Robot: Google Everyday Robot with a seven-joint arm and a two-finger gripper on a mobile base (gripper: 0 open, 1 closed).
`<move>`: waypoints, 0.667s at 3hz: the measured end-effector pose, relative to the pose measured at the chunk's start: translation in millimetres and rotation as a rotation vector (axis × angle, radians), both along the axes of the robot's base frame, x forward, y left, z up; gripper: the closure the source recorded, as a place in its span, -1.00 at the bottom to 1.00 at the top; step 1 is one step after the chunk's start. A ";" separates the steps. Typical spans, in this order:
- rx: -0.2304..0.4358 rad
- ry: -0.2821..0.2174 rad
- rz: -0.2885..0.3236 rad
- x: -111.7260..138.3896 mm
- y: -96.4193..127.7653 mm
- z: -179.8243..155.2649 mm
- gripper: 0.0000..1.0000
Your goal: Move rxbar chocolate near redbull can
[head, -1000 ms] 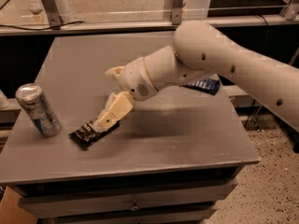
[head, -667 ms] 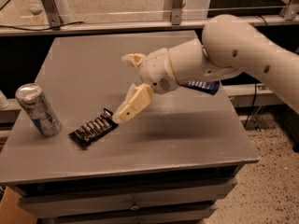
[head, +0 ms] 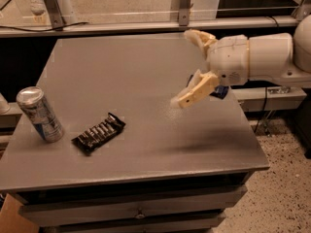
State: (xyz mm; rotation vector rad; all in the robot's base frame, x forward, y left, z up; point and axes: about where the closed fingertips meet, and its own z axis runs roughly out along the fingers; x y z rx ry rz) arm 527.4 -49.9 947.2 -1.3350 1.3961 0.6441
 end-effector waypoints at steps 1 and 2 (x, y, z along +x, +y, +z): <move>0.051 -0.035 -0.104 -0.5 -62.5 2.4 -1.00; 0.051 -0.035 -0.104 -0.5 -62.4 2.4 -1.00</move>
Offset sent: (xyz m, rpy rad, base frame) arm 0.0013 -0.0442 0.0022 0.0397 -0.0279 -0.0732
